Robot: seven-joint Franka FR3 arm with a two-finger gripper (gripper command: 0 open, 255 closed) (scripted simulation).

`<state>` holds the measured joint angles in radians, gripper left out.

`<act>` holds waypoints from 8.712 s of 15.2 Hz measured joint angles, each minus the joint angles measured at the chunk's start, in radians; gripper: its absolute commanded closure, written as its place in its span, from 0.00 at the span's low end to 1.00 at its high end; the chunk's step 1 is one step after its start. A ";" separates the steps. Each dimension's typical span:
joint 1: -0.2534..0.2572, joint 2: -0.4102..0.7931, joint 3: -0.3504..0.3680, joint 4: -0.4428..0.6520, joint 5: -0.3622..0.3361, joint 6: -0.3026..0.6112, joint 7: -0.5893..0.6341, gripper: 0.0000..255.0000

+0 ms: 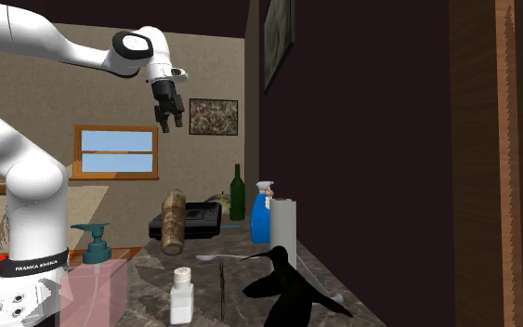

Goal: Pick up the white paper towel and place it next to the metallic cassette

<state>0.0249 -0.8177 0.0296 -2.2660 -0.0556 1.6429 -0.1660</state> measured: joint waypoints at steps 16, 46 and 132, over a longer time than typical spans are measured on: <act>-0.002 0.228 -0.330 -0.019 -0.115 0.228 -0.440 0.00; -0.043 1.099 -0.659 0.421 0.297 0.487 -1.264 0.00; 0.204 0.608 -0.479 0.633 -0.025 -0.121 -0.743 1.00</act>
<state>0.2292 -0.2100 -0.4497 -1.6329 -0.0804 1.5215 -0.9093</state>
